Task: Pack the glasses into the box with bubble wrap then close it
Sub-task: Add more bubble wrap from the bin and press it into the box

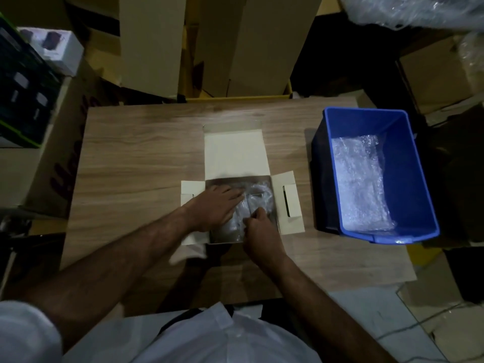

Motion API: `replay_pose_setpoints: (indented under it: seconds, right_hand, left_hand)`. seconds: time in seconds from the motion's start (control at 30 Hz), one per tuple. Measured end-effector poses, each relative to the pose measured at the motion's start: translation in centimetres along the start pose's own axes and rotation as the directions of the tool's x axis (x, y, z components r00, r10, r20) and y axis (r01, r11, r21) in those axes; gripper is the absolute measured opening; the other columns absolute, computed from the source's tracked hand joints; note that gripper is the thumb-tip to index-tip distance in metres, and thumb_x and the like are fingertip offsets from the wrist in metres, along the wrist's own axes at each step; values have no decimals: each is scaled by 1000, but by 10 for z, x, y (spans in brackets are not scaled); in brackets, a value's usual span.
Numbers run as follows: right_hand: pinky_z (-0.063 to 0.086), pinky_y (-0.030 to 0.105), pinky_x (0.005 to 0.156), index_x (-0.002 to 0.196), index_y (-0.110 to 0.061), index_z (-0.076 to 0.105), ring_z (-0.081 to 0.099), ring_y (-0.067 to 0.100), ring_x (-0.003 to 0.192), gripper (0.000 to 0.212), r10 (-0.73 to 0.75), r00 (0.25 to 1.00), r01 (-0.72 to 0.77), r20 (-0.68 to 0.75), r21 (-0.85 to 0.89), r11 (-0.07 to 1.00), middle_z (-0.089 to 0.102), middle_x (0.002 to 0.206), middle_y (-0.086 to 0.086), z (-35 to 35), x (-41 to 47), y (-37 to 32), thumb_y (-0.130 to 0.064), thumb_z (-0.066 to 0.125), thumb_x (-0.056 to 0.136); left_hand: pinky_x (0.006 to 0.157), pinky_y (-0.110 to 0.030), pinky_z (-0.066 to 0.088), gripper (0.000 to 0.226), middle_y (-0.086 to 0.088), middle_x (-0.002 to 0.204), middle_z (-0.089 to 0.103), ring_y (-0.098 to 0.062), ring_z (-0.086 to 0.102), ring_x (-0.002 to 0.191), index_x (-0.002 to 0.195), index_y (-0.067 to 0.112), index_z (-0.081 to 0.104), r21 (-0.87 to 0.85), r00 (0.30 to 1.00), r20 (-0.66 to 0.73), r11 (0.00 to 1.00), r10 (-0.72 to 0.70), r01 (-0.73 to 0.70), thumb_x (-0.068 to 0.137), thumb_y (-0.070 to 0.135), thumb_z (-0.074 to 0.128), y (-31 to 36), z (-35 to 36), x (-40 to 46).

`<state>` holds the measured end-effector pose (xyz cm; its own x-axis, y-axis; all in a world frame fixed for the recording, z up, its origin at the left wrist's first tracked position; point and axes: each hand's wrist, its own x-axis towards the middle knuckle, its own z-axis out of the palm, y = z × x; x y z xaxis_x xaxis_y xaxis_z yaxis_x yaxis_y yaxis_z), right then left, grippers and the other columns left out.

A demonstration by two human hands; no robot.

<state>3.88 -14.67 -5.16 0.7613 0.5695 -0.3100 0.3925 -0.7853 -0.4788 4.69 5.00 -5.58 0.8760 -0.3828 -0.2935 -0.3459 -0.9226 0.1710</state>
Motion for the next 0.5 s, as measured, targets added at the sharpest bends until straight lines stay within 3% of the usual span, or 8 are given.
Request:
replay_pose_setpoints:
  seconds: [0.13,0.3,0.5]
  right_hand:
    - [55,30,91,135,-16,59,58,20,114,41,-15,978,28,-208,60,998,54,137,9,-22,-10,4,-17,63,94]
    - [45,45,110,146,-13,48,45,35,138,65,-8,921,11,-389,6,1000,42,154,19,-60,-10,27,-17,66,84]
    - [42,49,112,149,-6,47,40,41,143,64,-13,870,-32,-493,-83,996,37,157,26,-109,-20,83,-22,57,88]
  left_hand:
    - [105,-43,43,53,-14,142,59,-29,57,127,138,8,58,-14,979,-203,1000,-29,27,96,31,37,5,-1,-6]
    - [115,-34,27,49,-14,152,48,-28,49,136,143,4,53,-177,909,-381,978,-169,107,98,24,49,41,-7,3]
    - [115,-43,35,49,-19,155,42,-34,45,139,142,2,52,-335,832,-496,939,-248,80,96,20,55,107,-28,41]
